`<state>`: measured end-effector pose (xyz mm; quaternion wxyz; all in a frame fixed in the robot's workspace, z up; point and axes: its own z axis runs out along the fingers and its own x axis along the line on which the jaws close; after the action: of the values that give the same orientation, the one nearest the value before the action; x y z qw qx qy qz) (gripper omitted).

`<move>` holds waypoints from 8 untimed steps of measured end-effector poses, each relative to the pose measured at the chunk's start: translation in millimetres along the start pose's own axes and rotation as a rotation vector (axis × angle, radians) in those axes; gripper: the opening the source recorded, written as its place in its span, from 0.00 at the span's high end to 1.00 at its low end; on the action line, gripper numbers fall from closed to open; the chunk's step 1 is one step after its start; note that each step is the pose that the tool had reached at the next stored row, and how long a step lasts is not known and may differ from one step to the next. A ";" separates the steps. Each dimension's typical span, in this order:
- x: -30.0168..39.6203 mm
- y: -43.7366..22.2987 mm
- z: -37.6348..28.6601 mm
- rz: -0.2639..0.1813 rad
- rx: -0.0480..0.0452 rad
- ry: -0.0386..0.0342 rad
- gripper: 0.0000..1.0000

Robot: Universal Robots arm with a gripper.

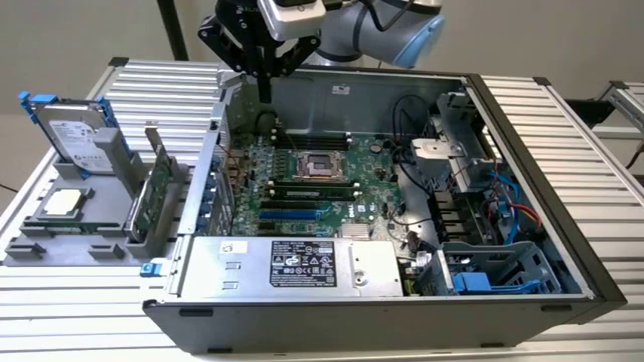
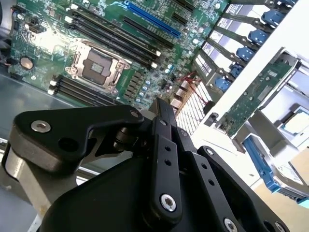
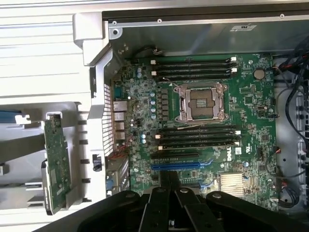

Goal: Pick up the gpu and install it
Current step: 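Reach for the gpu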

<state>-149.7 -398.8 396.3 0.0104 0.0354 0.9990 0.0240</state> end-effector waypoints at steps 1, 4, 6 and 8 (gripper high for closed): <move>1.7 -0.1 -0.1 0.000 0.0000 0.0001 1.00; 7.0 -0.5 -0.2 0.000 0.0000 0.0000 1.00; 10.5 -0.7 -0.3 0.000 0.0000 0.0000 1.00; 14.0 -1.0 -0.3 0.000 0.0001 0.0001 1.00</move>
<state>-163.7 -398.8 396.3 0.0103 0.0354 0.9990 0.0240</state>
